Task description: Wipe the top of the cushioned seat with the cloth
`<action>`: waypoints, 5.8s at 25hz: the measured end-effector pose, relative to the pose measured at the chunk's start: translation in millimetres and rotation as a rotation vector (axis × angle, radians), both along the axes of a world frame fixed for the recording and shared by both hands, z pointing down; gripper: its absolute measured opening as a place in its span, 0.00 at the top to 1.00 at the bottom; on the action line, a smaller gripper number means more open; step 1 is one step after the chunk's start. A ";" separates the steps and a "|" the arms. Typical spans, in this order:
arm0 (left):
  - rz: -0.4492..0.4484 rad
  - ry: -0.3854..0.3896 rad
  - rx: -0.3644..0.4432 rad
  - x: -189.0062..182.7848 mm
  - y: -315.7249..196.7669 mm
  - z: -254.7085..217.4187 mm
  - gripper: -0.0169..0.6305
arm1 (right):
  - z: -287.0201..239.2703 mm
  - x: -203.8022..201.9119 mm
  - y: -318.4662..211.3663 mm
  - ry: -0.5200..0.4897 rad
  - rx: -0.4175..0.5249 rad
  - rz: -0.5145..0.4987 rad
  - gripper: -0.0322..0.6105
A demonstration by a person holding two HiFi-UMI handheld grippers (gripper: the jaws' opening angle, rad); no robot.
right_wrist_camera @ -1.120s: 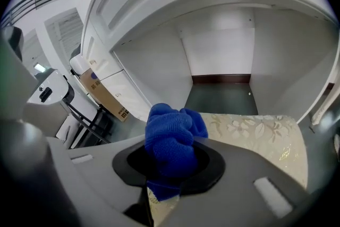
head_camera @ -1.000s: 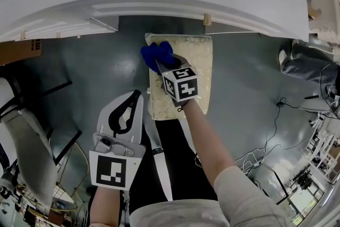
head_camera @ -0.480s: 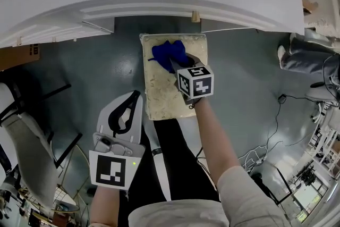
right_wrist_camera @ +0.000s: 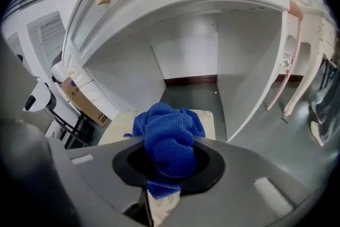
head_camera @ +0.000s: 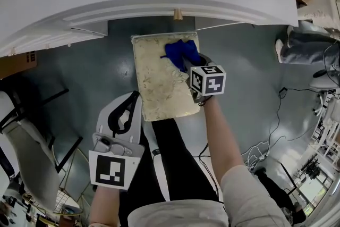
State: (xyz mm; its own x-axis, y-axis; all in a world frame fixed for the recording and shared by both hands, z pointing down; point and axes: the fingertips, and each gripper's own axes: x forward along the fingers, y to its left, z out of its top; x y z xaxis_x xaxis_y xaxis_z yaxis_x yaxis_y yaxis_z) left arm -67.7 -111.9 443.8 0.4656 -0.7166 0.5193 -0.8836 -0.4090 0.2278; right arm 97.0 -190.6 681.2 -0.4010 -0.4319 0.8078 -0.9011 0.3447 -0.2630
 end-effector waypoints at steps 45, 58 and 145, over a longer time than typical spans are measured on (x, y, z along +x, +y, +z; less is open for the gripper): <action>0.044 -0.002 0.002 -5.5 32.8 -4.5 0.97 | -1.4 12.1 53.9 0.056 -0.015 0.017 0.80; -0.002 -0.004 0.006 -43.3 50.9 -8.8 0.97 | -3.9 -63.5 69.8 0.013 -0.009 -0.009 0.80; -0.072 -0.040 0.060 53.1 101.2 -19.8 0.97 | 1.6 60.2 126.5 -0.008 0.003 -0.053 0.80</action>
State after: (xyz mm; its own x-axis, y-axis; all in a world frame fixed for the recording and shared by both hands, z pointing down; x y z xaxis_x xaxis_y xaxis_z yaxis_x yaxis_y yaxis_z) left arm -14.6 -10.7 424.0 0.3916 -0.7780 0.4914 -0.9191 -0.3563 0.1683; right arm 157.2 -64.1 682.8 -0.4298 -0.4120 0.8035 -0.8794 0.3927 -0.2690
